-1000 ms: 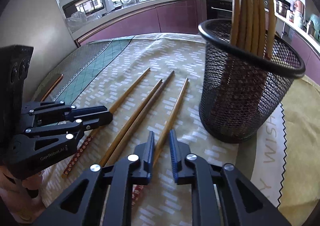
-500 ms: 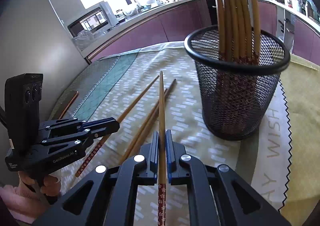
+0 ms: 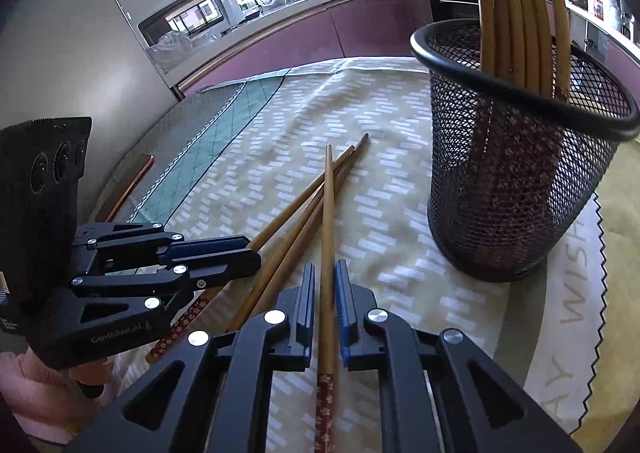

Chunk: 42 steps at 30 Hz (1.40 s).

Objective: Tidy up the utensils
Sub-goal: 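Raise the held chopstick upright above the mesh cup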

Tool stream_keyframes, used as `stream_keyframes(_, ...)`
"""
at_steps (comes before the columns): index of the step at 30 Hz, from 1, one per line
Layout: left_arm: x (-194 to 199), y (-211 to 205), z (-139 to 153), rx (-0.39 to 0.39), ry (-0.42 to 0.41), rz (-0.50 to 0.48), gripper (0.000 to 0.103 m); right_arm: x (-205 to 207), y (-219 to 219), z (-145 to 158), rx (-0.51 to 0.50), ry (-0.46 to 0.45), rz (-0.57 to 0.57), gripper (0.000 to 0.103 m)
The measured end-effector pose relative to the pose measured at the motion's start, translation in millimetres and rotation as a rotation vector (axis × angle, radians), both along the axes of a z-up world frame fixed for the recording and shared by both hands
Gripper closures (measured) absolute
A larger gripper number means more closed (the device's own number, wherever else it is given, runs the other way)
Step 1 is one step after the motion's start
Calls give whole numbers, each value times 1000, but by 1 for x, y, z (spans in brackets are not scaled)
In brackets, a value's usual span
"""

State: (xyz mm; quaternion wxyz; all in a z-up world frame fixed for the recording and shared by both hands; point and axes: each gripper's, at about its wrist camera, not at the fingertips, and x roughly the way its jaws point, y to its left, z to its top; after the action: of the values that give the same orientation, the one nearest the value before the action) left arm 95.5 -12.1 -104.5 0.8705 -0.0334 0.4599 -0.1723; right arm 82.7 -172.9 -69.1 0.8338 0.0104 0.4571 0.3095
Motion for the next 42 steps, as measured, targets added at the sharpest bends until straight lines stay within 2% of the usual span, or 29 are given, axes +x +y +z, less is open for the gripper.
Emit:
stream_keyframes(2,3,-2,0,10,-3,0,92,0,0,0,5,0,-1,96)
stream_keyframes(9,2,-4,3,19,-15,18,95,-5,-7,10,36,-37,-8,97)
stream_keyframes(16,-8,0,19,-5,-57,17,96,-16,-18,28,55,-112,-6,97)
stream_keyframes(28,-20,-4,45,-36,-118,-8,96,-29,-33,48,92,-181,-26,97)
stream_keyframes(42,-30,1,77,-181,-161,-73,96,-38,-74,76,150,-268,-104,97)
